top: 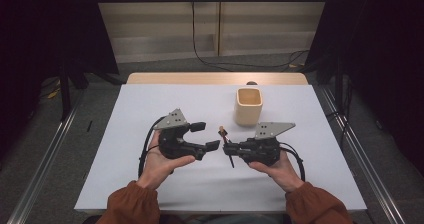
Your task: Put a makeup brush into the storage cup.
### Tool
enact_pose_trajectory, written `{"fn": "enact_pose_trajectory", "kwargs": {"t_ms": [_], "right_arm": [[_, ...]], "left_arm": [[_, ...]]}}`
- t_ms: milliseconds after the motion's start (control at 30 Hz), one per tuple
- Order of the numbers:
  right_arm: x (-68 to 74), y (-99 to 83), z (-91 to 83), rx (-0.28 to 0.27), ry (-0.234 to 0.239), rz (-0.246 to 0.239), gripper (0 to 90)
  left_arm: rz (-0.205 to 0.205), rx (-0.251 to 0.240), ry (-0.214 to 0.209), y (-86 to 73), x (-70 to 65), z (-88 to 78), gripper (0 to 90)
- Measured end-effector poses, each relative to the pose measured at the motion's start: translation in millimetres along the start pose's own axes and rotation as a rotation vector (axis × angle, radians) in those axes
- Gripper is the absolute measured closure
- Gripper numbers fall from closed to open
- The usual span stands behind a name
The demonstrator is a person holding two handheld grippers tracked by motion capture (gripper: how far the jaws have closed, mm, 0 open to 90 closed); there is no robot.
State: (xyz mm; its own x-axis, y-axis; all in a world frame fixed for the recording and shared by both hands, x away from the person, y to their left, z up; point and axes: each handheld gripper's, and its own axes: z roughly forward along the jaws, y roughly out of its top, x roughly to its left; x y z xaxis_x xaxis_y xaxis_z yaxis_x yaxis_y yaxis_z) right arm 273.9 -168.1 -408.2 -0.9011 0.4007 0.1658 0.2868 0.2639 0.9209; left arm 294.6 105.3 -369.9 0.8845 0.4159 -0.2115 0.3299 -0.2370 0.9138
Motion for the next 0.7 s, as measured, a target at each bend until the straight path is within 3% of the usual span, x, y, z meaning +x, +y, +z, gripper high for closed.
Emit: {"fn": "enact_pose_trajectory", "kwargs": {"t_ms": [200,267,333,500,700], "right_arm": [[-2.3,0.1,-3.1,-0.011,-0.012,0.001,83.5],[-2.7,0.2,-4.0,-0.013,-0.015,0.002,83.5],[-3.2,0.5,-4.5,-0.016,-0.017,0.002,83.5],[-4.1,1.6,-5.7,-0.013,-0.033,0.002,83.5],[-7.3,2.4,-10.4,-0.016,-0.060,0.009,83.5]], "left_arm": [[-0.010,-0.048,0.035,-5.7,4.8,-5.3,5.7],[-0.023,-0.071,0.018,-8.9,7.8,-8.8,4.2],[-0.003,-0.094,0.019,-11.1,7.9,-12.6,3.0],[-0.008,-0.095,0.069,-15.7,8.6,-18.2,2.8],[-0.014,-0.092,0.099,-25.9,13.2,-25.2,2.5]]}}
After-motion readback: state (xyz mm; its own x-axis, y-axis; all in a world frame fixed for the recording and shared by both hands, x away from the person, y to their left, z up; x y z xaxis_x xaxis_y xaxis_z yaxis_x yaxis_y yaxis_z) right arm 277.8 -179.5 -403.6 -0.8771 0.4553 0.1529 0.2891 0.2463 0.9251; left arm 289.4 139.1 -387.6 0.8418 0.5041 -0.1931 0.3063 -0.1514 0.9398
